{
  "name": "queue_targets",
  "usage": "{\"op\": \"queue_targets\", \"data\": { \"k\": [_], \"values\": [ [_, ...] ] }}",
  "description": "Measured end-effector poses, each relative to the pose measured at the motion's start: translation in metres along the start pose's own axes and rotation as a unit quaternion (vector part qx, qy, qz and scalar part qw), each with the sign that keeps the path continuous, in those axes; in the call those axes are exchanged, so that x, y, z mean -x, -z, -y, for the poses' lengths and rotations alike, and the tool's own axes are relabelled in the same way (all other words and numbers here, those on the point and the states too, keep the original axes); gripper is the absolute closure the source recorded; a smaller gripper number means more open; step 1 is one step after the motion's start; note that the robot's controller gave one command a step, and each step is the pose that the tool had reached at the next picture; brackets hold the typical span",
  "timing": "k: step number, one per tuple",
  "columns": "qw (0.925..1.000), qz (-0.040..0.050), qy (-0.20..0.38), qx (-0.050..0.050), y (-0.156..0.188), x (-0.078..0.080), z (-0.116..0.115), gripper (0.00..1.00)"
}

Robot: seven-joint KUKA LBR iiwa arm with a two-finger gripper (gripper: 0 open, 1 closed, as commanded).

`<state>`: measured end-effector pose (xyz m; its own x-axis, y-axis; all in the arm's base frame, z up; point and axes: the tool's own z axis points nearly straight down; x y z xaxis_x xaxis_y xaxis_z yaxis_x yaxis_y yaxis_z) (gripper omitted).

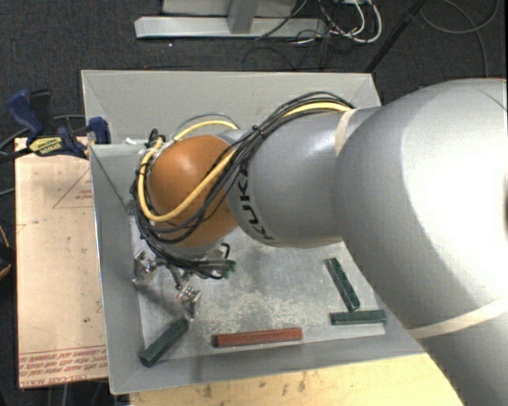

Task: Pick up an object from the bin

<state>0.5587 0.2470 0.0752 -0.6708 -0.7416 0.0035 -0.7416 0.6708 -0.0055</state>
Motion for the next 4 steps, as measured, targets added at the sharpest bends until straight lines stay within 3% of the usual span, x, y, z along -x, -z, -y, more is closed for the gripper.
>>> {"op": "queue_targets", "data": {
  "k": [1, 2, 3, 4],
  "values": [
    [0.9954, 0.0086, 0.095, -0.001, 0.002, -0.012, 0.000, 0.00],
    [0.9536, 0.0086, 0.301, -0.001, 0.006, -0.041, -0.045, 1.00],
    [0.9537, 0.0086, 0.301, -0.001, 0.006, -0.041, -0.044, 1.00],
    [0.9566, 0.0034, 0.291, 0.003, 0.191, -0.034, -0.040, 1.00]
  ]
}}
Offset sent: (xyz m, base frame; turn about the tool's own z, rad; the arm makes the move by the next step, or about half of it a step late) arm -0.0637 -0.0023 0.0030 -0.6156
